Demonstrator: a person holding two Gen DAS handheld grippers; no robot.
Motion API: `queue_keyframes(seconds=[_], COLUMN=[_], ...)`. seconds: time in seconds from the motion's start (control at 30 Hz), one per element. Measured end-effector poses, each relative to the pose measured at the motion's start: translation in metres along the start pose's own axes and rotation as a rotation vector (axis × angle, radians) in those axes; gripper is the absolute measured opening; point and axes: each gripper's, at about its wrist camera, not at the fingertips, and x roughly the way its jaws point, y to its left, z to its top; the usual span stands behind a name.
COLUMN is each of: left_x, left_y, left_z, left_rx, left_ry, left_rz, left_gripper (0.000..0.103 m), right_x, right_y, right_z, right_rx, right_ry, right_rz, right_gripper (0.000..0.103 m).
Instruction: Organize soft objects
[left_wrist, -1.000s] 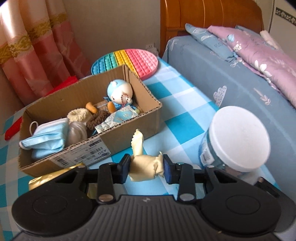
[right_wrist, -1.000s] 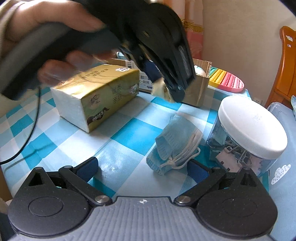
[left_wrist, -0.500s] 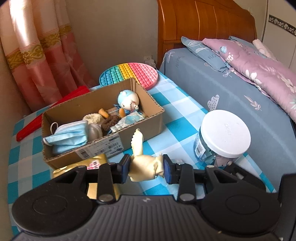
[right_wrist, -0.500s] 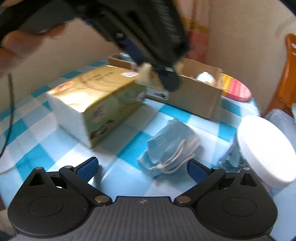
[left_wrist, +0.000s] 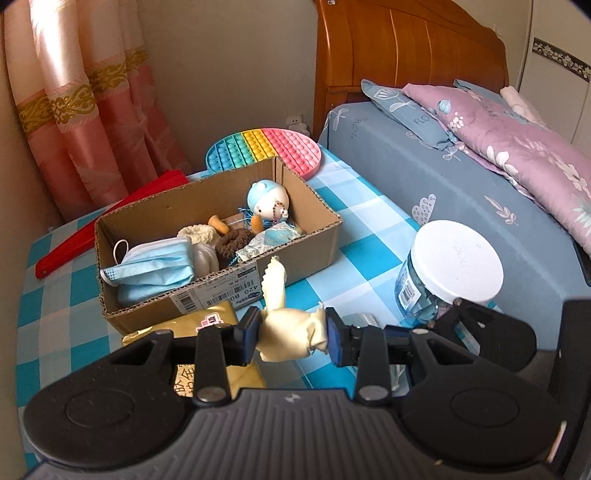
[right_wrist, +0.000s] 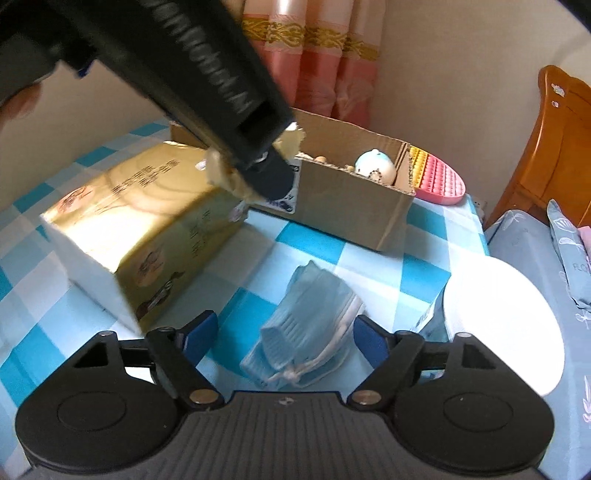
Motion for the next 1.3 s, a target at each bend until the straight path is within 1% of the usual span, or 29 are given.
queue_keyframes(seconds=[0.07, 0.1, 0.17, 0.23, 0.3, 0.33, 0.4, 0.43, 0.63, 0.8, 0.97, 1.13, 1.3], left_x=[-0.001, 0.000, -0.001, -0.002, -0.003, -0.003, -0.004, -0.004, -0.007, -0.015, -0.027, -0.041, -0.050], left_y=[0.001, 0.002, 0.003, 0.004, 0.004, 0.004, 0.004, 0.004, 0.003, 0.003, 0.009, 0.018, 0.028], left_z=[0.000, 0.000, -0.001, -0.001, -0.001, -0.001, -0.001, -0.001, -0.002, -0.005, -0.011, -0.017, -0.018], left_rx=[0.004, 0.004, 0.004, 0.002, 0.002, 0.003, 0.003, 0.003, 0.004, 0.001, -0.023, -0.056, -0.076], left_ry=[0.000, 0.000, -0.002, -0.003, -0.006, -0.006, -0.007, -0.007, -0.010, -0.018, -0.032, -0.050, -0.070], left_rz=[-0.003, -0.004, -0.008, -0.010, -0.013, -0.013, -0.014, -0.013, -0.012, -0.006, 0.012, 0.034, 0.058], left_gripper=[0.035, 0.035, 0.035, 0.035, 0.035, 0.035, 0.035, 0.035, 0.035, 0.035, 0.035, 0.035, 0.035], right_x=[0.003, 0.004, 0.006, 0.005, 0.004, 0.004, 0.001, -0.001, -0.015, -0.031, -0.047, -0.055, -0.047], right_y=[-0.001, -0.001, 0.000, 0.003, 0.006, 0.006, 0.007, 0.008, 0.008, 0.006, -0.001, -0.013, -0.026], right_z=[0.004, 0.005, 0.007, 0.008, 0.008, 0.007, 0.006, 0.006, 0.007, 0.008, 0.015, 0.036, 0.074], right_rx=[-0.001, -0.007, -0.020, -0.045, -0.068, -0.075, -0.082, -0.084, -0.092, -0.096, -0.102, -0.101, -0.127], right_ry=[0.014, 0.024, 0.031, 0.032, 0.033, 0.035, 0.035, 0.033, 0.016, -0.012, -0.041, -0.087, -0.134], right_rz=[-0.013, -0.019, -0.030, -0.041, -0.054, -0.058, -0.055, -0.054, -0.051, -0.049, -0.035, -0.020, -0.027], right_gripper=[0.073, 0.067, 0.061, 0.047, 0.043, 0.038, 0.035, 0.032, 0.029, 0.028, 0.028, 0.028, 0.029])
